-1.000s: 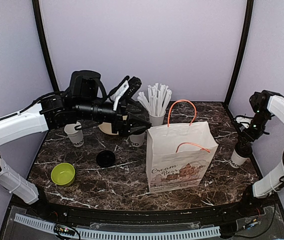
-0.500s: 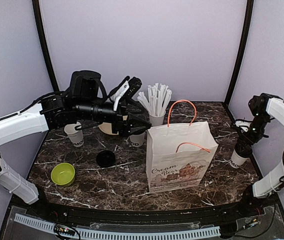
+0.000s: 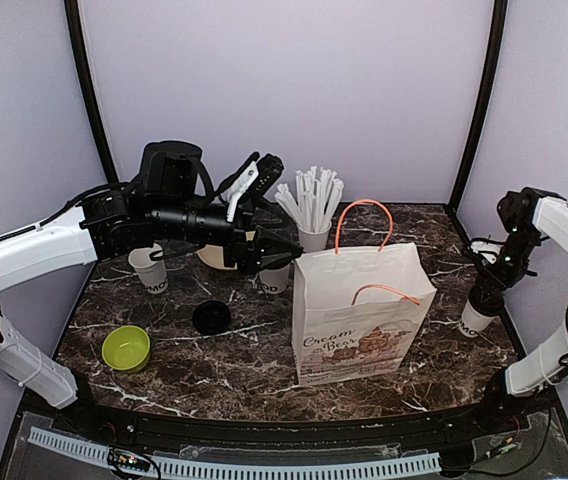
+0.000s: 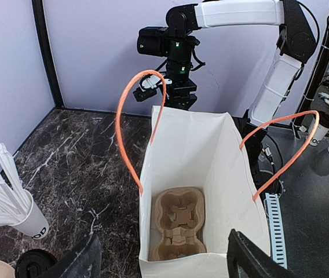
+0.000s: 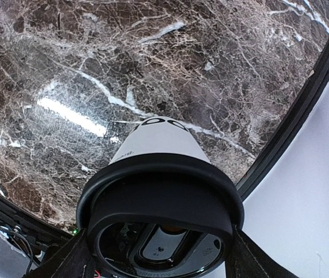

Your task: Pack the takeout coffee

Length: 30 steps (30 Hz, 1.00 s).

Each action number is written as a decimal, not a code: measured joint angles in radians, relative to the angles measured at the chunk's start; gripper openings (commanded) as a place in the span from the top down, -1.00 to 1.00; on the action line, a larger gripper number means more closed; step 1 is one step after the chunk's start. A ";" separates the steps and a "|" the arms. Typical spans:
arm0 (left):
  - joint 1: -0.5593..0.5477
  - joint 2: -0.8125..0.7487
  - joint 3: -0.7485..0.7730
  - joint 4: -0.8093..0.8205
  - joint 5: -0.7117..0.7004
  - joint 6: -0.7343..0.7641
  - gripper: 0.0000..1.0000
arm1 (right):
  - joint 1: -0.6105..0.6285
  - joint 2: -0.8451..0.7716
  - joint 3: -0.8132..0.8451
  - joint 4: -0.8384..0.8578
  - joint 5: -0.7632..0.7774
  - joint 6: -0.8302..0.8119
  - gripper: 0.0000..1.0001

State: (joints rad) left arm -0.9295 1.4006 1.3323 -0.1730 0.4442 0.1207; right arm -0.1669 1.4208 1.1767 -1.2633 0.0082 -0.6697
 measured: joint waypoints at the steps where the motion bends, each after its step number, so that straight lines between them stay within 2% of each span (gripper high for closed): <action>1: 0.000 0.000 0.000 0.000 0.000 0.000 -0.54 | 0.000 -0.001 0.000 0.000 0.000 0.000 -0.32; 8: 0.000 0.005 0.020 -0.031 0.011 0.015 -0.56 | 0.000 -0.017 0.056 -0.033 -0.014 0.001 -0.29; 13: -0.004 0.013 0.095 -0.083 0.032 0.031 -0.58 | 0.000 -0.054 0.269 -0.081 -0.087 0.001 -0.29; 16: -0.026 0.060 0.204 -0.107 0.043 0.037 -0.58 | 0.000 -0.084 0.401 -0.105 -0.147 -0.001 -0.28; 20: -0.078 0.185 0.379 -0.145 0.031 0.058 -0.58 | 0.000 -0.110 0.530 -0.124 -0.230 -0.003 -0.29; 25: -0.127 0.404 0.604 -0.228 -0.087 0.083 -0.54 | 0.012 -0.130 0.643 -0.148 -0.317 -0.006 -0.28; 27: -0.130 0.473 0.660 -0.254 -0.142 0.092 -0.48 | 0.019 -0.138 0.691 -0.151 -0.367 -0.004 -0.28; 30: -0.126 0.542 0.699 -0.294 -0.224 0.100 -0.28 | 0.023 -0.158 0.740 -0.151 -0.452 0.000 -0.29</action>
State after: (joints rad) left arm -1.0550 1.9430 2.0315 -0.4671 0.2207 0.2203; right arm -0.1436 1.2629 1.9163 -1.4143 -0.4442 -0.6701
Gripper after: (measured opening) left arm 0.720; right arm 0.709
